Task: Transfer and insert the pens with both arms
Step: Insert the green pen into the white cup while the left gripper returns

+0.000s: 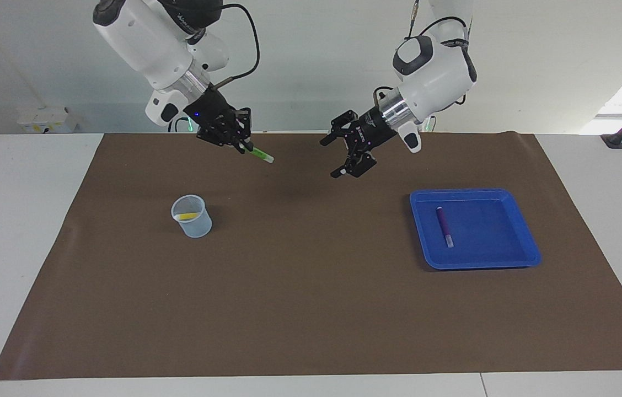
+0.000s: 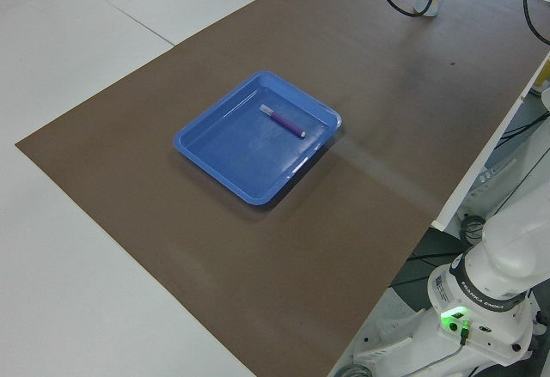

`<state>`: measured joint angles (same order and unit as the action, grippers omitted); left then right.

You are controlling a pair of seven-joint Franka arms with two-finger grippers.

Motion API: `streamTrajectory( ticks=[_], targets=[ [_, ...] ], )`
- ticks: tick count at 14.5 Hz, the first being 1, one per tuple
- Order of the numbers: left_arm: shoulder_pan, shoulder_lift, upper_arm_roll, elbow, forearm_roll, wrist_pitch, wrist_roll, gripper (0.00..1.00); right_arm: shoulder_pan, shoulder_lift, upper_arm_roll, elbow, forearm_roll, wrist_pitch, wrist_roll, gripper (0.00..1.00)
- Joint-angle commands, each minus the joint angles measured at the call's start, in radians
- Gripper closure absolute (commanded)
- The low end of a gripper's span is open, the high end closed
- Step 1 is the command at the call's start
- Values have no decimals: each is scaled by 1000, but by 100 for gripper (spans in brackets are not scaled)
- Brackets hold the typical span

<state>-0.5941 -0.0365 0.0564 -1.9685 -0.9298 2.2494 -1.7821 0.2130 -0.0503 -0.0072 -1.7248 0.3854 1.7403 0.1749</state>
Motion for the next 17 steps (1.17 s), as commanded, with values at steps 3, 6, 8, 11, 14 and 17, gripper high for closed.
streamTrajectory(
  ticks=[3,6,8,11,14,17],
  targets=[
    [0,-29,5,-39,-11,21,98,0,-53,30,4,15,-206,-50,-311,100],
    [8,-29,5,-41,-7,18,116,0,-102,56,4,-25,-290,-4,-449,100],
    [22,-28,5,-41,0,9,139,0,-124,72,4,-57,-342,31,-532,100],
    [37,-28,6,-36,138,-36,200,0,-144,72,6,-114,-344,77,-537,100],
    [108,-26,10,-36,247,-135,364,0,-149,70,6,-159,-342,137,-526,100],
    [172,-22,10,-35,305,-201,582,0,-149,50,6,-258,-342,234,-529,100]
  ],
)
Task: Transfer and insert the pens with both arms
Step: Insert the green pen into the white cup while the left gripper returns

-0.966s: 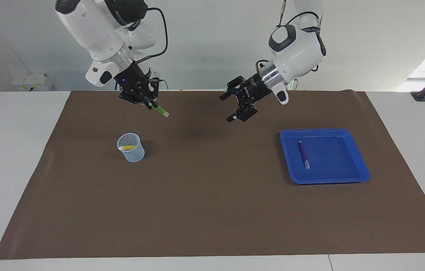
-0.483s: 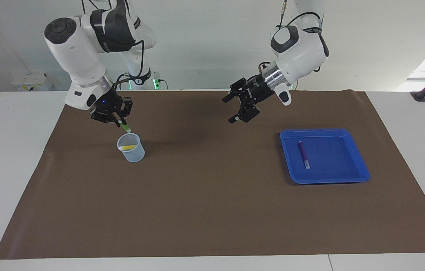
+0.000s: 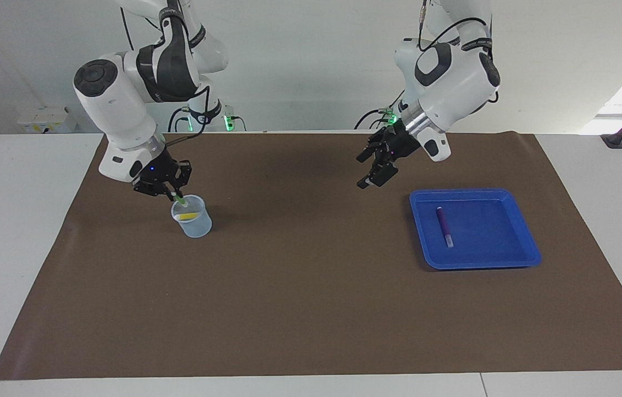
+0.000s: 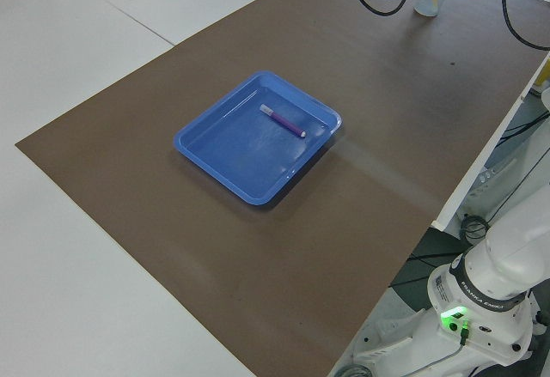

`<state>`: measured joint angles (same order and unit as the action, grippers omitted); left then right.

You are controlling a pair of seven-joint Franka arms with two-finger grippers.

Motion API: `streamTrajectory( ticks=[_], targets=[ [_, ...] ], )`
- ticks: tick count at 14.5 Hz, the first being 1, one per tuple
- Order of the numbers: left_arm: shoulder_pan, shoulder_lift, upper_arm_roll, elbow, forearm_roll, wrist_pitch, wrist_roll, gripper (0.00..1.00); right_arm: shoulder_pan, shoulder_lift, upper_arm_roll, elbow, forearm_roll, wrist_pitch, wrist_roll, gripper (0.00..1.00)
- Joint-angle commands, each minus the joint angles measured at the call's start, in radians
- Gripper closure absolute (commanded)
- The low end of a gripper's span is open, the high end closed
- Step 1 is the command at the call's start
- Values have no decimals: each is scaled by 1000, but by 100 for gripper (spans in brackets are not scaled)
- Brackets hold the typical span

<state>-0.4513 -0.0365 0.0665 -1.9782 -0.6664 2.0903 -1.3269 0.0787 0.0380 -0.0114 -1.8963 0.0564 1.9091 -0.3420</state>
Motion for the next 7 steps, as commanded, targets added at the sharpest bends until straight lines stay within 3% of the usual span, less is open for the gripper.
streamTrajectory(
  ticks=[1,3,5,7],
  targets=[
    [43,-19,-1,-27,69,-50,191,0,-13,-46,10,-105,-13,80,-12,100],
    [68,-8,-1,-24,135,-58,315,0,-10,-53,10,-121,-9,77,-9,100],
    [89,9,-1,-22,198,-81,452,0,-10,-53,11,-121,-9,74,-9,58],
    [104,13,-1,-22,241,-91,535,0,-11,-53,11,-119,0,73,-12,47]
  ],
)
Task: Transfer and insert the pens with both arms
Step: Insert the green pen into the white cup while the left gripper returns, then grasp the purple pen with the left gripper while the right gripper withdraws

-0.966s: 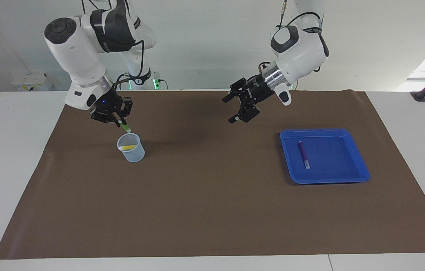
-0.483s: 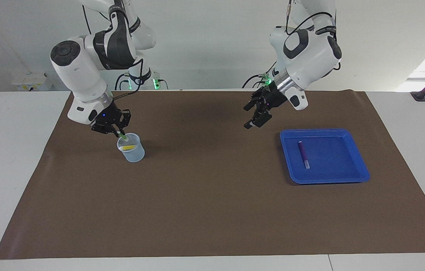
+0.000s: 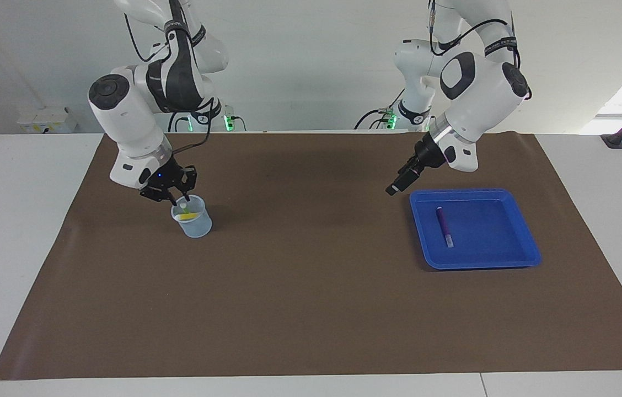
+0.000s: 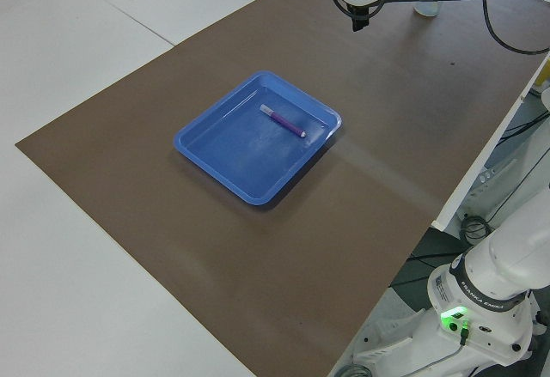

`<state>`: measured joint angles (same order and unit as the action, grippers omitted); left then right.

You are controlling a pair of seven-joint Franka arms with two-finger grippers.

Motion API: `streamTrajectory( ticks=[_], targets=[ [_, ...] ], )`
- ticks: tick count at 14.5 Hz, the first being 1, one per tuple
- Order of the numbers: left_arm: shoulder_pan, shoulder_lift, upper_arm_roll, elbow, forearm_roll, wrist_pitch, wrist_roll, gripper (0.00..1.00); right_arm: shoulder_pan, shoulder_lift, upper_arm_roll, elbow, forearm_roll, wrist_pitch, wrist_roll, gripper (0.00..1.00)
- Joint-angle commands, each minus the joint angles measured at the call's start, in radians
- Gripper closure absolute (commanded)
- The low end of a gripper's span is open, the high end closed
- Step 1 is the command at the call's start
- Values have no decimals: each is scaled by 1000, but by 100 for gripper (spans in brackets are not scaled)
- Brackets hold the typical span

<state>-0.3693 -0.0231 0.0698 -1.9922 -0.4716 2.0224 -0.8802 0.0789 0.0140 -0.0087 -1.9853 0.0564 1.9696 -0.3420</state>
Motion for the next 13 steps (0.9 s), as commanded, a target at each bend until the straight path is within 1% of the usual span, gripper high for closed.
streamTrajectory(
  ticks=[1,3,4,5,6,8,9,11,12,13],
  targets=[
    [29,11,-4,-7,59,-25,113,0,-11,-28,9,-24,2,11,-12,44],
    [30,18,-4,-7,100,-30,161,0,-10,-26,10,-20,11,8,-12,43],
    [30,22,-4,-7,119,-33,199,0,-8,-23,10,-10,37,2,-12,43],
    [39,23,-4,-8,132,-34,240,0,-8,-17,10,14,84,-24,-12,43],
    [56,40,-4,-7,146,-42,295,0,-11,-11,9,45,145,-49,-11,43],
    [82,51,-4,-5,192,-50,392,0,-11,-9,9,60,302,-64,-2,43],
    [92,61,-4,-5,212,-51,444,0,-11,-9,9,60,360,-64,32,43],
    [102,80,-4,-3,270,-56,521,0,-4,-11,10,60,443,-66,163,43],
    [107,87,-4,-3,299,-54,574,0,-1,-11,10,60,491,-64,220,41],
    [136,98,-4,-3,313,-51,639,0,1,-12,16,59,522,-64,259,40]
  ],
)
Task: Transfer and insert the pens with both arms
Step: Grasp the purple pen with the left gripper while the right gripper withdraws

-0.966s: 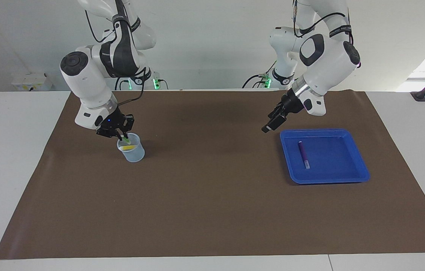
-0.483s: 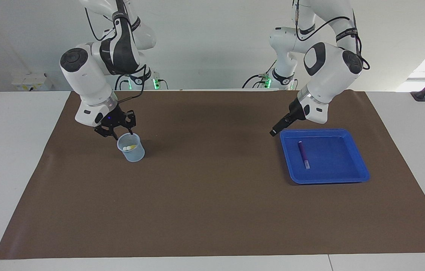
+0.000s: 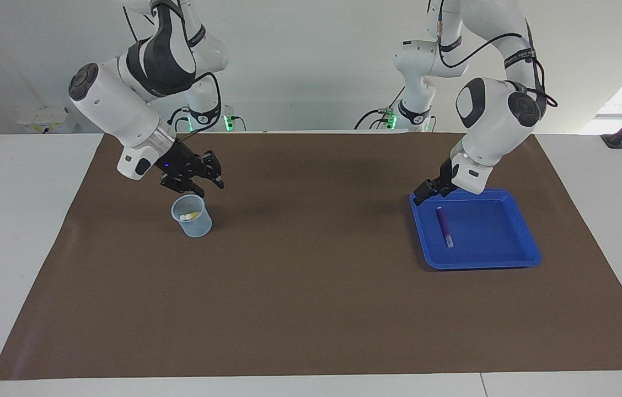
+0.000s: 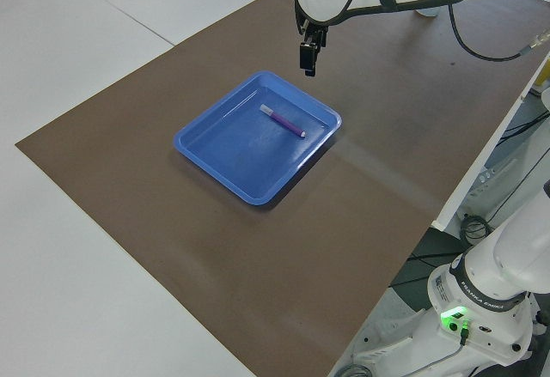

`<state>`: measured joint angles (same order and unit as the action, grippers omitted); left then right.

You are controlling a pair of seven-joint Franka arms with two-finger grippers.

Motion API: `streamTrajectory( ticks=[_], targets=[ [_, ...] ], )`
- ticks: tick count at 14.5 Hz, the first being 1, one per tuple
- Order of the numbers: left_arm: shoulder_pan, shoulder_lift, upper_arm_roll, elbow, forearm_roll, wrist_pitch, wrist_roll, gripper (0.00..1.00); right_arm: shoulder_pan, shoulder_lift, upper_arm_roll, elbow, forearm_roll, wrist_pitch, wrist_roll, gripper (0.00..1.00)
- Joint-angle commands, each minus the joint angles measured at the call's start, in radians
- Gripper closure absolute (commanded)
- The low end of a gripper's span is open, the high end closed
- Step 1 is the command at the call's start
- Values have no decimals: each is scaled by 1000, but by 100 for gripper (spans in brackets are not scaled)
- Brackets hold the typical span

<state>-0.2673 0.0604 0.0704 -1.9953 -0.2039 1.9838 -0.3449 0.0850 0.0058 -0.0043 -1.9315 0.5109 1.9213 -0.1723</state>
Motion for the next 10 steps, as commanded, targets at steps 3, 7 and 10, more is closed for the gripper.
streamTrajectory(
  ticks=[3,7,10],
  targets=[
    [77,32,-3,-7,72,6,280,0,15,-6,20,2,95,-2,146,36],
    [76,88,-4,-13,159,104,305,0,28,-7,20,0,142,-2,180,36],
    [86,127,-4,-36,179,182,305,3,18,-7,20,0,254,-2,181,29]
  ],
)
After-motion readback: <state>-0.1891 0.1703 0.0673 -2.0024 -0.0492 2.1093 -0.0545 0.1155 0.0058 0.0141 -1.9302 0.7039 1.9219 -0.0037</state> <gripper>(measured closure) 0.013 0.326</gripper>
